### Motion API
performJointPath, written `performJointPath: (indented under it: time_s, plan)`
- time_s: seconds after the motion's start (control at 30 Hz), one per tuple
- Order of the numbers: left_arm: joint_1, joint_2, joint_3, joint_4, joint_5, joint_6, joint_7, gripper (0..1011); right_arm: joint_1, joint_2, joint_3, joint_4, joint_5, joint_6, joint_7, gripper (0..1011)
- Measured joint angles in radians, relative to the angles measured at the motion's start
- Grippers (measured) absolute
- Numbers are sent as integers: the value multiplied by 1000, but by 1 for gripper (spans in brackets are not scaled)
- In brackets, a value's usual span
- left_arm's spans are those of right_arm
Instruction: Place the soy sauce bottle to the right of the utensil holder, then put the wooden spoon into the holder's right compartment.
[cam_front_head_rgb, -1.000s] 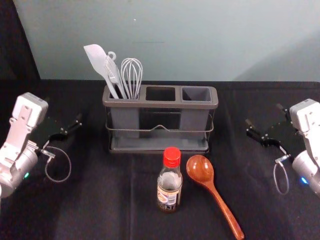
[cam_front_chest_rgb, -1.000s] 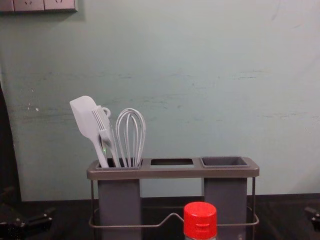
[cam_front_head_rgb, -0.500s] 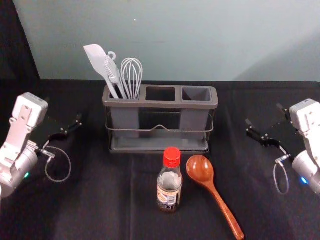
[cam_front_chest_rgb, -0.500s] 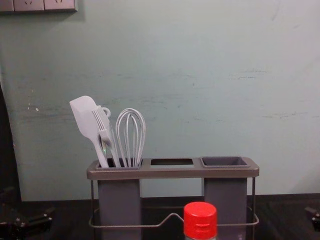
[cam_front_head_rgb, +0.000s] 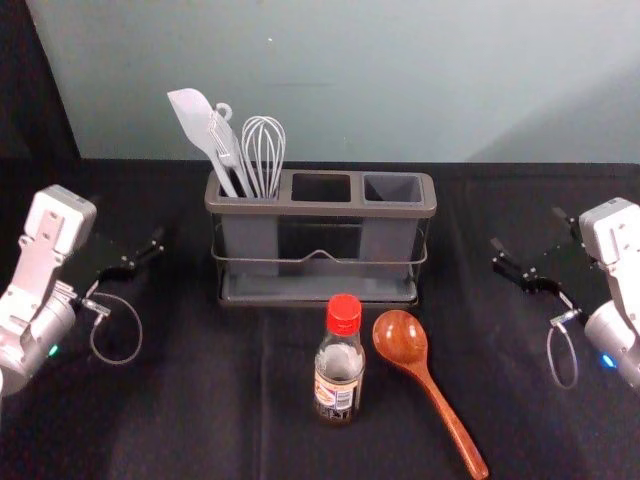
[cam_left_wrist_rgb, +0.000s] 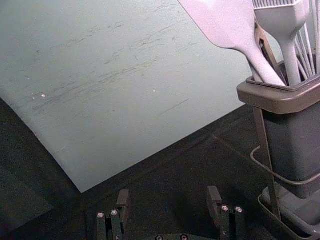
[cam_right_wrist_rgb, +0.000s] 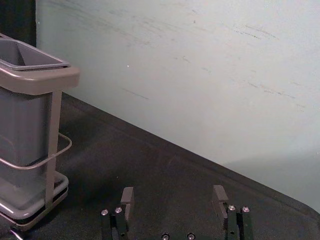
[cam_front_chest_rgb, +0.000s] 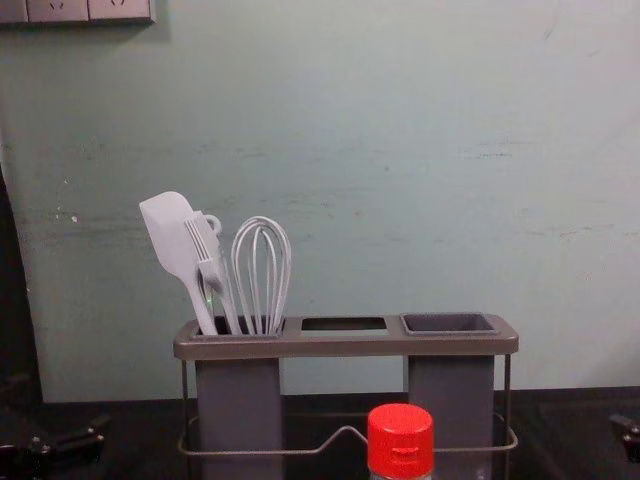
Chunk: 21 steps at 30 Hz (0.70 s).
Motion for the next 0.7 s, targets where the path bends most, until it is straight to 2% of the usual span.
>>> performJointPath:
  time_s: [0.13,0.37,0.57,0.67,0.7]
  plan:
    - [0,0,0,0,0,0,0,1000,-10,-1,8,-7,-1,0,0,1003]
    - [0,0,0,0,0,0,0,1000,-84,21,44,-77,-1,1,-10,1003]
    - [0,0,0,0,0,0,0,1000,-181,53,84,-165,1,-13,-24,1002]
    - [0,0,0,0,0,0,0,1000,-245,68,107,-221,23,-29,-18,1003]
    - [0,0,0,0,0,0,0,1000,-245,68,107,-221,23,-29,-18,1002]
